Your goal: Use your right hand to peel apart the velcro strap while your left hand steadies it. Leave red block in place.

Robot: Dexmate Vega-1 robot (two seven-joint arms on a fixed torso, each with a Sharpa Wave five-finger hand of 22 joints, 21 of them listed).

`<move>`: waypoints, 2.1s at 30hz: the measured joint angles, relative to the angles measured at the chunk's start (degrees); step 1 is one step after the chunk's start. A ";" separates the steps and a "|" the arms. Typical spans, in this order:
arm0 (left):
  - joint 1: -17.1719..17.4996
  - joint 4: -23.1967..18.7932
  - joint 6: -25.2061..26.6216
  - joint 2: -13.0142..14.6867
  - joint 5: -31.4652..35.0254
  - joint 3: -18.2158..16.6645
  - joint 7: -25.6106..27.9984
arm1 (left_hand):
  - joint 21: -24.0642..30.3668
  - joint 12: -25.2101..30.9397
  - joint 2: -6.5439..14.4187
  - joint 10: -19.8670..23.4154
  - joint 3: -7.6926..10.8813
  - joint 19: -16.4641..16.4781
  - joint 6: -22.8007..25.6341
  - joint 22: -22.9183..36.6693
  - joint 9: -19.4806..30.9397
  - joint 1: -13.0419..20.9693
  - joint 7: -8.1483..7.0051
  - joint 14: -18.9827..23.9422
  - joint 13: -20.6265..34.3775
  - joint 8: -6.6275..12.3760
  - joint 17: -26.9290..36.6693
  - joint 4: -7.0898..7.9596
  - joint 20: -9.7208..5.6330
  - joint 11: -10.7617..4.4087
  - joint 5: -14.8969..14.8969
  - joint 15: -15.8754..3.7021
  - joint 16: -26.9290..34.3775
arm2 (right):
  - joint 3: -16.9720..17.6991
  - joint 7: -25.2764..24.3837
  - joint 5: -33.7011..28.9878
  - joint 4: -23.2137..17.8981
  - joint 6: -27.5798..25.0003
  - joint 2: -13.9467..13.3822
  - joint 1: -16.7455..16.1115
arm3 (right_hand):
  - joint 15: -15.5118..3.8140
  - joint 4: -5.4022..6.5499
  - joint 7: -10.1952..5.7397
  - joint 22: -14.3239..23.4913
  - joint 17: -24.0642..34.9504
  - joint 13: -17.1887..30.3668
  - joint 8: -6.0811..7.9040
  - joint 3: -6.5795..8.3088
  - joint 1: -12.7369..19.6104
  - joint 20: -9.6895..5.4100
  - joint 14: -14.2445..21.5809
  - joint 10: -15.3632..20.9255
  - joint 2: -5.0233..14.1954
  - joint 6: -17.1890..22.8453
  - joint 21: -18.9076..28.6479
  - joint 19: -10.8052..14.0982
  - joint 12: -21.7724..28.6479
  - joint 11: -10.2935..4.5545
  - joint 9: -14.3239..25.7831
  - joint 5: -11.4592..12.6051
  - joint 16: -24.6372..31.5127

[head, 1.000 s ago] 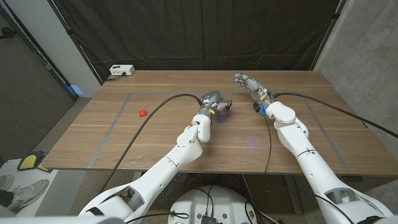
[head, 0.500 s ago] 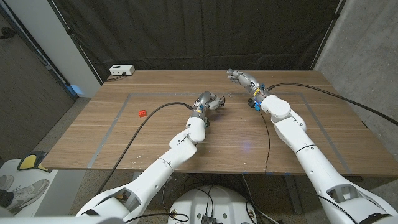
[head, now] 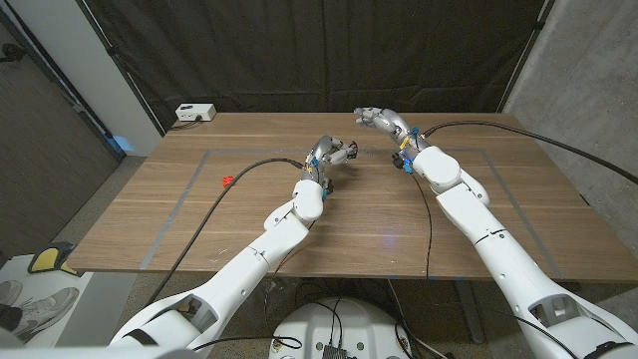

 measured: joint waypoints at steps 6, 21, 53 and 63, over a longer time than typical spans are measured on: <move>-0.40 -0.24 -1.63 0.28 -2.26 -0.13 0.35 | 1.11 0.00 -0.30 0.49 0.47 0.22 0.32 -0.10 0.43 0.60 0.32 1.05 0.81 0.14 0.00 0.01 -0.21 0.51 -0.40 -0.42 0.00 | -1.64 -3.24 -4.59 -2.16 -1.09 -0.86 -0.47 | -2.68 -0.81 -0.49 0.35 1.32 0.54 0.55 -0.22 2.71 -0.33 5.16 3.95 -0.94 2.81 2.07 3.34 1.32 -1.41 0.30 0.00 2.22; -0.27 2.00 -6.15 -1.87 -6.36 -1.26 6.25 | 3.45 0.00 -0.83 1.21 0.96 1.15 1.44 -0.65 1.29 1.58 1.44 2.88 2.14 0.35 0.27 -0.01 -1.14 1.25 -1.41 -1.45 -0.27 | -5.08 -11.25 -15.81 -5.75 -4.76 -1.11 -1.54 | -4.06 -1.40 -1.19 1.55 5.44 2.22 2.30 -2.75 7.19 -0.52 12.68 10.69 -4.73 7.33 5.54 8.26 3.48 -3.50 0.82 0.00 8.37; -1.95 8.19 -9.08 -6.67 -3.40 -1.27 18.52 | 6.51 0.00 -1.59 1.52 2.22 1.43 2.29 -2.27 1.61 2.34 2.22 4.11 2.66 -0.99 0.58 -0.01 -1.42 1.71 -2.61 -1.81 -1.59 | -10.44 -21.08 -34.21 -6.02 -9.51 1.22 -1.75 | -6.55 1.28 -1.40 10.60 22.86 9.02 6.52 -10.17 16.35 -2.51 21.88 23.22 -9.49 18.19 17.76 15.48 11.10 -6.14 2.43 1.33 28.14; -3.10 9.15 -5.70 -7.52 -0.86 -0.38 20.71 | 7.39 0.00 -1.58 1.73 2.92 1.43 2.62 -3.08 1.60 2.32 2.50 4.81 2.81 -1.26 0.80 0.24 -1.41 1.92 -2.89 -1.75 -1.95 | -10.69 -21.31 -35.08 -5.81 -7.75 1.11 -1.55 | -6.54 1.36 -1.71 11.56 23.53 9.81 6.51 -10.88 16.13 -2.69 21.87 23.72 -9.26 18.49 18.65 14.84 11.51 -6.25 2.42 1.78 28.58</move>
